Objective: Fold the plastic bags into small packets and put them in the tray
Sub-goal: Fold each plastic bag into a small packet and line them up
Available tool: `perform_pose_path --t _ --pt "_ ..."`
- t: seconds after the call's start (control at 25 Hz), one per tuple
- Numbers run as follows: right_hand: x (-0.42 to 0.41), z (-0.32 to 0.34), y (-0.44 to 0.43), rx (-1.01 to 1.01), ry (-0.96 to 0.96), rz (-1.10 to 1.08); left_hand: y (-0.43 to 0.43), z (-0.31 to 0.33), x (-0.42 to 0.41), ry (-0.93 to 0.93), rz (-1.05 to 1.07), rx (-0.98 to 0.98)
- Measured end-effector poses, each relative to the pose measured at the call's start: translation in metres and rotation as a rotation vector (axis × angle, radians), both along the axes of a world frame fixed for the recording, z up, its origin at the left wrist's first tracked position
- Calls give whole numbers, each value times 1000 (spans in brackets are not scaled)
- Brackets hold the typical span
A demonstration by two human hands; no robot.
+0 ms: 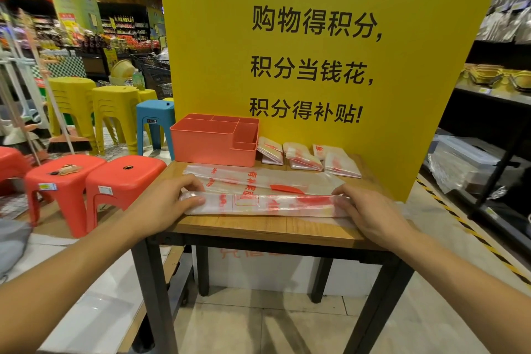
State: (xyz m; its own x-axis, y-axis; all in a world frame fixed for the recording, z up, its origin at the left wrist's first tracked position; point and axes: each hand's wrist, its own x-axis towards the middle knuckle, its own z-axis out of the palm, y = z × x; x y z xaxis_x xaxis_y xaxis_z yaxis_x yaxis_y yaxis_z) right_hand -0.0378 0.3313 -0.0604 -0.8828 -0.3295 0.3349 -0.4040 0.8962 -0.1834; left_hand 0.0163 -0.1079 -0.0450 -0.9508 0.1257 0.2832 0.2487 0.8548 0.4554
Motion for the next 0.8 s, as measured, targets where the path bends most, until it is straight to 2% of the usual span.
perform_pose_path --t 0.2,0.36,0.52,0.68,0.8 --pt "-17 -4 -10 82 23 -47 7 -5 -14 -17 175 171" --pt "-15 -10 -16 -36 -69 -13 17 -7 -19 -7 308 406" --pt "-12 -10 -16 -28 -87 59 28 -3 -19 -20 331 423" --pt "-7 -1 -23 39 -74 81 36 -2 -18 -56 318 343" --pt "1 3 -40 112 -44 133 29 1 -19 -44 358 406"
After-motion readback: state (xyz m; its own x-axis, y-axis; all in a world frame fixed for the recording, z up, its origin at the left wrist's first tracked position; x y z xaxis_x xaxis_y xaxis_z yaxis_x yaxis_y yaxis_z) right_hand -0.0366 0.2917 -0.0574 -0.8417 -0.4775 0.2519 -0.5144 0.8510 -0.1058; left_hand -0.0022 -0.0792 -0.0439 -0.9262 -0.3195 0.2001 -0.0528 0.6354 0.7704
